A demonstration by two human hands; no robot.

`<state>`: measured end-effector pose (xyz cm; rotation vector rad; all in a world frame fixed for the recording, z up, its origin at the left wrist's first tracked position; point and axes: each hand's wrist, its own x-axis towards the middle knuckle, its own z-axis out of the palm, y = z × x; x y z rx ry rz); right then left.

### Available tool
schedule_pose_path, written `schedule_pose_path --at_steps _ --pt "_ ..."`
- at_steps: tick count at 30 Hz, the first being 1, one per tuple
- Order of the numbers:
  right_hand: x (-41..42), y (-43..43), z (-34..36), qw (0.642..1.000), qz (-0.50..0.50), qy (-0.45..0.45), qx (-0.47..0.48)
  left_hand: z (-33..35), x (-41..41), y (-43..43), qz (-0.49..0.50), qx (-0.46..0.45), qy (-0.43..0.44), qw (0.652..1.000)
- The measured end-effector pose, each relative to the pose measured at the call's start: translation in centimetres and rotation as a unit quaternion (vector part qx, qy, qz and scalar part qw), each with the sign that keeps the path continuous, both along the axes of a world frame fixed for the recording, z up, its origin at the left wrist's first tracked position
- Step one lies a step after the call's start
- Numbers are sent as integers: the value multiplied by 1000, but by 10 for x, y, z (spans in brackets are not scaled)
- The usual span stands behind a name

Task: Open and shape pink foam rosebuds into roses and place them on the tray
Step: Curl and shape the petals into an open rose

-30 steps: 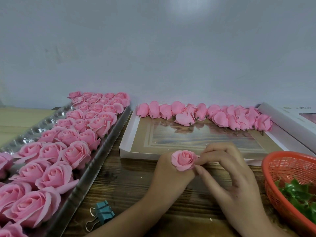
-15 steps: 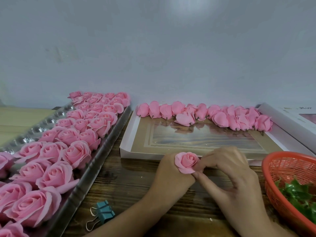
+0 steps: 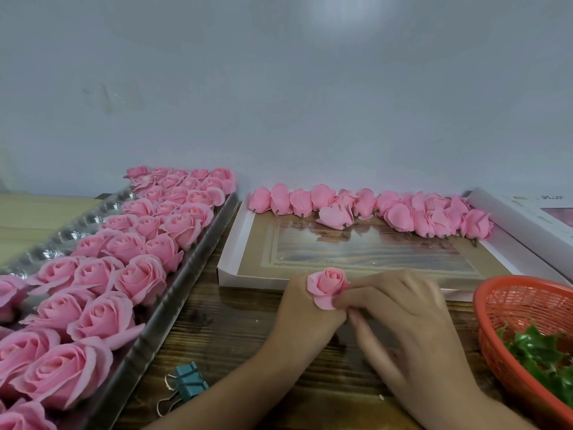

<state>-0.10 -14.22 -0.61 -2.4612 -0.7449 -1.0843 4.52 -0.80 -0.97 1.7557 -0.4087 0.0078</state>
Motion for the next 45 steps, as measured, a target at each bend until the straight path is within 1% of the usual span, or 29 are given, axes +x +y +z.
schedule_pose_path --at_steps 2,4,8,10,14,16,18,27,31,33,37,40,45 --pt "0 -1 -1 999 16 32 13 2 -1 0 3 -42 8 999" --pt "1 -2 -2 997 37 57 48 1 -1 0 -1 -63 11 998" --pt "1 -1 -4 976 87 93 178 2 -2 0 7 -79 24 997" --pt "2 -1 -4 959 90 115 242 1 -1 -1 15 -64 -6 998" --pt "5 -1 -6 930 72 177 314 -2 -3 -3 2 25 -80 997" --pt "6 0 -7 927 78 189 314 -3 -2 -3 -4 47 -99 994" --pt "6 1 -7 933 80 189 297 -4 -2 -3 -2 62 -111 992" --pt "8 -1 -9 940 70 192 275 -6 -1 -3 -4 64 -111 992" --pt "7 0 -9 946 65 182 260 -8 -1 -3 -1 84 -136 987" --pt "7 0 -9 942 64 189 270 -8 -2 -4 -1 82 -154 985" --pt "9 -2 -11 938 59 205 275 -8 -3 -6 7 74 -159 985" --pt "10 -2 -12 933 64 218 277 -11 -2 -6 13 89 -178 980" --pt "7 -3 -11 903 101 258 329 -10 -4 -6 3 104 -187 977"
